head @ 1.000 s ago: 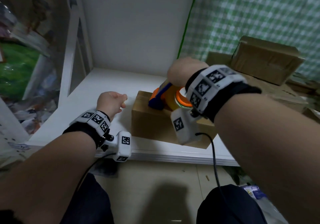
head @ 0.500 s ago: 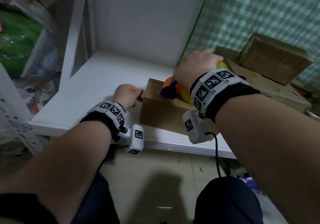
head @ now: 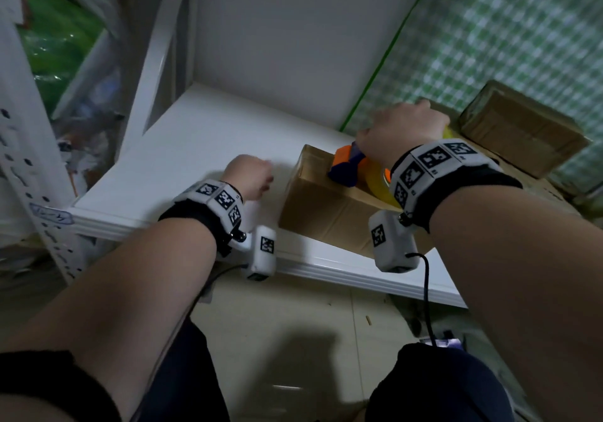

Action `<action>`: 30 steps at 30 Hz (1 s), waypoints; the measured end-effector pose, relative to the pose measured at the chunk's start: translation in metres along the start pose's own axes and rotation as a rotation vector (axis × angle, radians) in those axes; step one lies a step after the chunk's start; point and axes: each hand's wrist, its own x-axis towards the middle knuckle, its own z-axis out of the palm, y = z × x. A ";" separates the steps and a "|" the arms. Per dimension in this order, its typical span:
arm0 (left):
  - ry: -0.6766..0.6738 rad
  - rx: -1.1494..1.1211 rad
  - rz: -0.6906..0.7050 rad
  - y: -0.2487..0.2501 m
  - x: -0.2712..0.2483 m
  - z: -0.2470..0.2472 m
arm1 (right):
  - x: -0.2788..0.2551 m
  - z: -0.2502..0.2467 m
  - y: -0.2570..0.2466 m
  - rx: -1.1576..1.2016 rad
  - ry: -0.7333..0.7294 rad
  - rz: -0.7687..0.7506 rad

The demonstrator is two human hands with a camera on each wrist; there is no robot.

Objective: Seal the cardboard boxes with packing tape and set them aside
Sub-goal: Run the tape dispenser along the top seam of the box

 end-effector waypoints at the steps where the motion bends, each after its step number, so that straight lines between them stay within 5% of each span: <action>1: -0.061 -0.130 0.025 0.006 -0.003 0.000 | 0.000 0.000 0.000 -0.001 -0.003 0.004; 6: -0.432 -0.333 0.075 0.022 -0.015 0.008 | -0.002 -0.001 -0.003 -0.004 0.012 0.009; 9: -0.525 -0.290 0.021 0.017 -0.016 0.020 | -0.004 -0.003 -0.003 -0.006 0.007 0.013; 24: -0.510 -0.086 -0.088 0.002 -0.016 0.024 | -0.005 0.000 0.000 0.020 0.015 -0.029; 27: -0.396 0.107 0.057 0.022 -0.016 0.024 | -0.008 -0.001 0.005 0.020 0.032 -0.066; 30: -0.316 0.601 0.277 0.050 -0.014 0.031 | -0.011 -0.001 0.012 0.010 0.019 -0.124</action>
